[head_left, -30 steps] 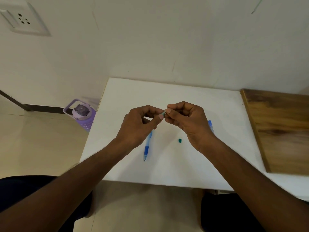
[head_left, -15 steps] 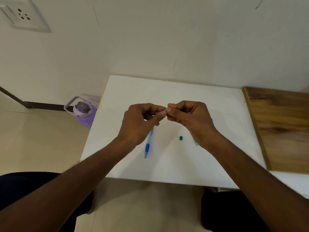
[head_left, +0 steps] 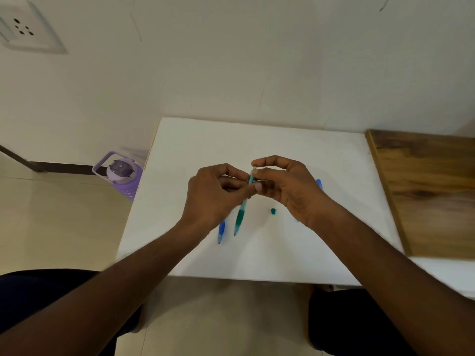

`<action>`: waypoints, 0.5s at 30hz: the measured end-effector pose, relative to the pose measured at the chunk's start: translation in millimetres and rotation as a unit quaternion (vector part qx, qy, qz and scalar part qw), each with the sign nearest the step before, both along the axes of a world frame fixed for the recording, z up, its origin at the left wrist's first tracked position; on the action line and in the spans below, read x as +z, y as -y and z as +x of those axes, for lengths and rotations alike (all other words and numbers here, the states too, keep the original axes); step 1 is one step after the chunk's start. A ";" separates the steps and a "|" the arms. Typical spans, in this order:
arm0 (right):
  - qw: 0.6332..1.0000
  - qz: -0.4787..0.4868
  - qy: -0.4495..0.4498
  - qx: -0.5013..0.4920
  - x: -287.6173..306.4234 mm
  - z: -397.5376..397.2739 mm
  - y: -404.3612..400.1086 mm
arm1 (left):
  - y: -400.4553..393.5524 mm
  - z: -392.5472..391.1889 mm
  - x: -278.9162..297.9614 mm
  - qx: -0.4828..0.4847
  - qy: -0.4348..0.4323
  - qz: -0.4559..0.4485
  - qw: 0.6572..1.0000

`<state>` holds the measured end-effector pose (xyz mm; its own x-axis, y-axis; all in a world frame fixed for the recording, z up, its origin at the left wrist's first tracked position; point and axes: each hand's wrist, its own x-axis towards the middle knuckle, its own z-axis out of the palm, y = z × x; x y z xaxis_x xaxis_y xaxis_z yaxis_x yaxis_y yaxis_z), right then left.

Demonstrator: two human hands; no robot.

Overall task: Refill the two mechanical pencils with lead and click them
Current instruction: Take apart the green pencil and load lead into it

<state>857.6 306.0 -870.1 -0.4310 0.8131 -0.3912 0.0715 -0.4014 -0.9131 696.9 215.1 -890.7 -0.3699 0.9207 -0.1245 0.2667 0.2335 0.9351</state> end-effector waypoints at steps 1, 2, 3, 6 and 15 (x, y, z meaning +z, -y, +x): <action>0.998 0.033 0.046 -0.002 -2.8 0.8 -1.7 | -0.1 0.6 -1.1 -0.016 -0.029 -0.006 0.999; 0.991 0.081 0.108 0.003 -6.6 1.2 -2.7 | 0.0 0.0 -2.8 -0.033 -0.062 -0.017 0.997; 0.975 0.133 0.175 0.016 -11.0 0.9 -3.2 | 0.4 -1.3 -5.1 -0.051 -0.091 -0.033 0.994; 0.927 0.224 0.294 0.063 -25.9 -2.3 0.4 | 3.3 -2.4 -14.0 -0.091 -0.157 -0.079 0.980; 0.856 0.302 0.398 0.131 -32.9 -0.5 -11.4 | -0.1 14.8 -18.0 -0.175 -0.281 -0.057 0.942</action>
